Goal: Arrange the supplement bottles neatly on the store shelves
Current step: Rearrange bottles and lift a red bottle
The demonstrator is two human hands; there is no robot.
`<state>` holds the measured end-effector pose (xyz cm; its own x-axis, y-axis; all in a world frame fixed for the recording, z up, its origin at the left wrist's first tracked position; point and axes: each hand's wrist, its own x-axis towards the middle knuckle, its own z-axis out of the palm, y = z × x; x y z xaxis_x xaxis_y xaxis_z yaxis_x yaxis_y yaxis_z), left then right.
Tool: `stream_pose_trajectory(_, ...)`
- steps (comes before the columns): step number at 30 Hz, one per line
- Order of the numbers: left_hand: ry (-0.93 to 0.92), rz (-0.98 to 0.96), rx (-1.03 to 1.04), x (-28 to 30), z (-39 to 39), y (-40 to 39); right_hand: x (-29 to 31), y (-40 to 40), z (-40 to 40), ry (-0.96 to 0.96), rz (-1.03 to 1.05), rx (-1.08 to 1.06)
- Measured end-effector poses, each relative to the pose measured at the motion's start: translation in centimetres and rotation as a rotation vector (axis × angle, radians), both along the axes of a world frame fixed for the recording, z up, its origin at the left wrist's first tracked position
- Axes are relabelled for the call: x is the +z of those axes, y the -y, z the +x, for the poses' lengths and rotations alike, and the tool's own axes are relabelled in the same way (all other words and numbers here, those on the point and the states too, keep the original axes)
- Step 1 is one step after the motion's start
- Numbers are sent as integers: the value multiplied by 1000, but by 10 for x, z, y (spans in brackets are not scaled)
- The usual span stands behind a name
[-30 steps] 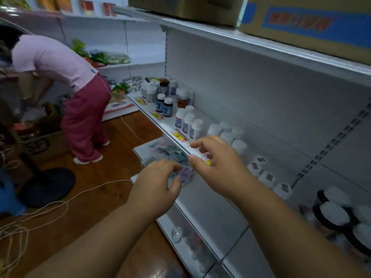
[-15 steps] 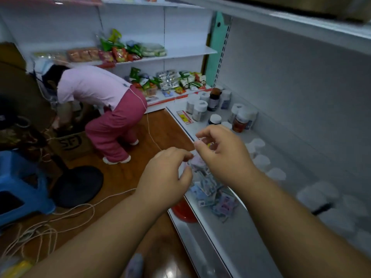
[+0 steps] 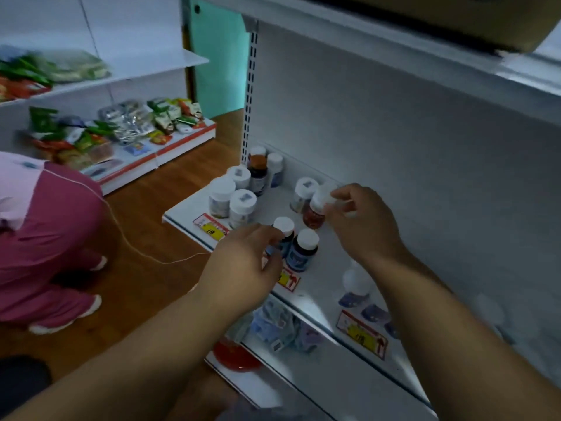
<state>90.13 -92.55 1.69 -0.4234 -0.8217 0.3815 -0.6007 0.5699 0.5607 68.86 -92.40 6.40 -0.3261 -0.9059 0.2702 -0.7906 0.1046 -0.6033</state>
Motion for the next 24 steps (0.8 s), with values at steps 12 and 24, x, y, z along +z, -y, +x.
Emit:
stream_pose_trajectory(12, -20, -1, -132, 3, -28, 85, -34, 100, -31, -260, 289, -81)
stream_pose_trajectory(24, -214, 102, -590, 29, -49, 65, 41, -40, 28, 480, -316, -299)
